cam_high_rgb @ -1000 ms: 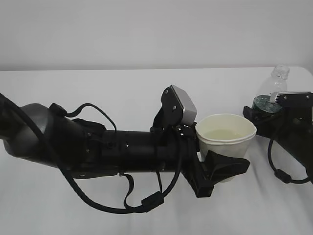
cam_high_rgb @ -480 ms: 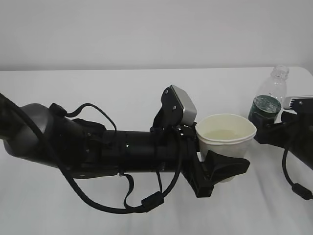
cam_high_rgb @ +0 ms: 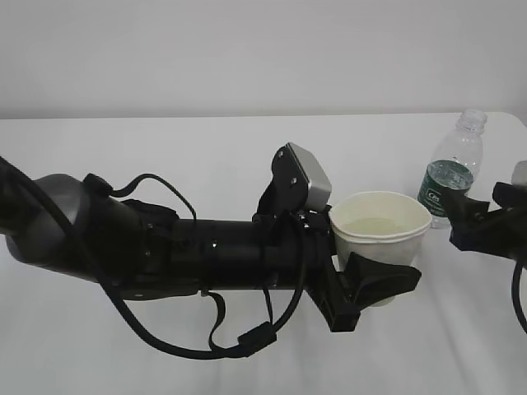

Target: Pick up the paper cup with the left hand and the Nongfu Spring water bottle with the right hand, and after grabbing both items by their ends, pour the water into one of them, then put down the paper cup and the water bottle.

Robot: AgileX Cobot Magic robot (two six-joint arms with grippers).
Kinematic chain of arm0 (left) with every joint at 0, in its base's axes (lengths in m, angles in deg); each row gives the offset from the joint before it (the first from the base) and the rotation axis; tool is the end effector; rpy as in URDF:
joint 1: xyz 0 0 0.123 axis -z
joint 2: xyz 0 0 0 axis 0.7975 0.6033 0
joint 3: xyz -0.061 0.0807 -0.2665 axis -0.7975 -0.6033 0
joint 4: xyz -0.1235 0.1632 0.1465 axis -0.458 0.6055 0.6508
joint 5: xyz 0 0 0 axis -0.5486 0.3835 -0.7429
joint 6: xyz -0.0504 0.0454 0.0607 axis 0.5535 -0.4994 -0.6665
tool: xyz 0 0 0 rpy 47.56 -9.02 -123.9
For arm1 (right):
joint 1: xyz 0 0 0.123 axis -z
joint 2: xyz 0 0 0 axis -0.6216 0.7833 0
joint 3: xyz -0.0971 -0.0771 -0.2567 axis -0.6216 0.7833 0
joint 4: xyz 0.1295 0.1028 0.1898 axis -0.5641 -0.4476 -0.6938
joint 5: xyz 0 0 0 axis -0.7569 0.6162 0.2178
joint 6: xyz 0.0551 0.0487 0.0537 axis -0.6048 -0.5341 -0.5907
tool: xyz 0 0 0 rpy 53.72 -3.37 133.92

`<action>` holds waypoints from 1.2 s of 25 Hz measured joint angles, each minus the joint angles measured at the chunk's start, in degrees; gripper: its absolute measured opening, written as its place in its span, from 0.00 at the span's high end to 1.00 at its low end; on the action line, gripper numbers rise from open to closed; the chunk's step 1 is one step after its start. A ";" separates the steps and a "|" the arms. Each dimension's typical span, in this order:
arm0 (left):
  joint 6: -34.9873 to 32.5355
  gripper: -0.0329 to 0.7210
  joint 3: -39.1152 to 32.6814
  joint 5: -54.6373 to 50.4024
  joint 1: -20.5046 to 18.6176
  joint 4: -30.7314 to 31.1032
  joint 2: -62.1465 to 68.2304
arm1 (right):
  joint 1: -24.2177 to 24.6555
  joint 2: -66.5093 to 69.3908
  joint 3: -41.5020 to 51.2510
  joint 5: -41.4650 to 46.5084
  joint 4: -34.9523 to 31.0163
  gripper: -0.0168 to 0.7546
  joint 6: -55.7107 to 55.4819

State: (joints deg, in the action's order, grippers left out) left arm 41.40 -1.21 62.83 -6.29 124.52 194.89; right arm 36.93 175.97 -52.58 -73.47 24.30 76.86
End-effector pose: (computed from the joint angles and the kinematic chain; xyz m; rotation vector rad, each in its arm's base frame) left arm 0.2317 -0.3232 0.1410 1.1368 1.5286 -1.1631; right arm 0.2605 0.0165 0.1230 -0.1170 1.8146 0.1011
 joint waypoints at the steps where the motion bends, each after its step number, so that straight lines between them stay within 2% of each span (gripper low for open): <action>1: 0.00 0.36 0.00 0.00 0.00 0.00 0.00 | 0.00 -1.32 0.99 0.00 1.26 0.19 0.00; 9: 0.00 0.36 0.00 0.04 0.00 -0.09 0.00 | 0.00 -11.66 9.16 0.00 5.54 0.21 0.00; 19: 0.00 0.36 0.00 0.76 -0.12 -1.58 0.00 | 0.00 -17.92 10.95 0.00 5.71 0.21 0.00; 25: -7.28 0.36 0.00 4.72 -0.36 -2.48 0.00 | 0.00 -17.92 10.95 0.00 5.80 0.21 0.68; 30: -8.46 0.36 0.00 5.95 -1.38 -3.26 0.00 | 0.00 -17.92 10.95 0.00 5.80 0.21 1.20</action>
State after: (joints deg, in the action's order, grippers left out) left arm 32.94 -1.21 68.77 -7.68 121.25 194.89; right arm 36.93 158.05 -41.63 -73.47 30.10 78.06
